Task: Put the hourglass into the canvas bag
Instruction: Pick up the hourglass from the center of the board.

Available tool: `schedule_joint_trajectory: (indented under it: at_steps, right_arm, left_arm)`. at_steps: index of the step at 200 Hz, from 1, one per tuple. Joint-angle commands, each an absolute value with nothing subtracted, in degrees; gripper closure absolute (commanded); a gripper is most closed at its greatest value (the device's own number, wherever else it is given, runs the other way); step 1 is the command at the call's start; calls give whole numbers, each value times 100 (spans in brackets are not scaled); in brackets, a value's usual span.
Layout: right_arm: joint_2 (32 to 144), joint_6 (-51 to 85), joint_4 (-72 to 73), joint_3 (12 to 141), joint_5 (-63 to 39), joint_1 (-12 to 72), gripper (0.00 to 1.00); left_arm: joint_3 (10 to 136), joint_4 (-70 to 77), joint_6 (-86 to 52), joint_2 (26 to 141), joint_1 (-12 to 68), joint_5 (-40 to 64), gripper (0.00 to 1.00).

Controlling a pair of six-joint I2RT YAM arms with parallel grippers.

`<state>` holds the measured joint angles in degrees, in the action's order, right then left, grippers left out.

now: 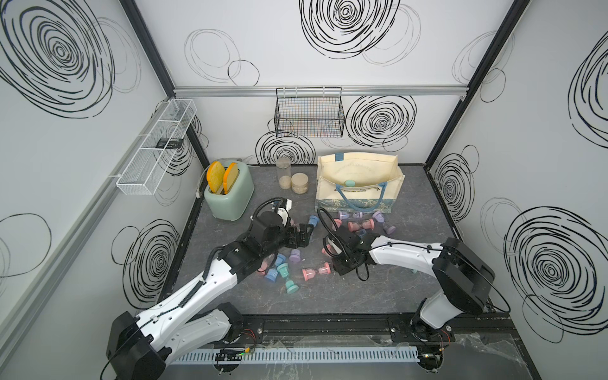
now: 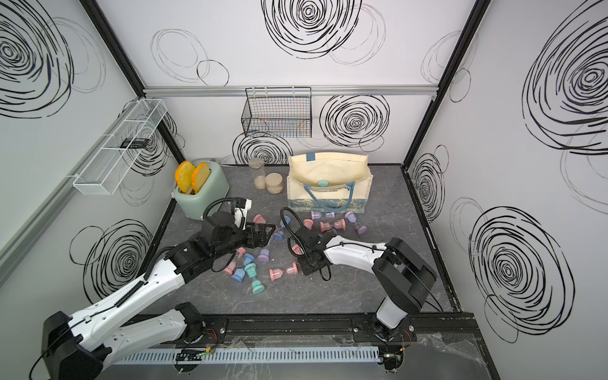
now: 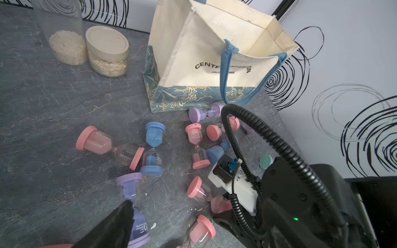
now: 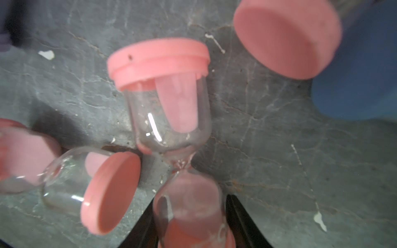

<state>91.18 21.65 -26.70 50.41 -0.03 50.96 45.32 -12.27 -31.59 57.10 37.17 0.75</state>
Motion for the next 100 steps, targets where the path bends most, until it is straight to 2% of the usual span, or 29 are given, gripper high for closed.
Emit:
schedule_joint_trajectory:
  at_steps: [1, 38, 100]
  right_arm:
    - [8722, 2192, -2844, 5051, -113, 4998, 59]
    - [8133, 2197, -3040, 5226, -293, 4710, 60]
    - [7304, 1912, -3139, 6309, -432, 3852, 62]
  left_arm:
    - [4535, -1019, -3270, 5575, 3658, -15, 4]
    - [4694, -1022, -3295, 5458, 3539, 20, 4]
    - [5228, -939, -3199, 5608, 3401, 85, 4]
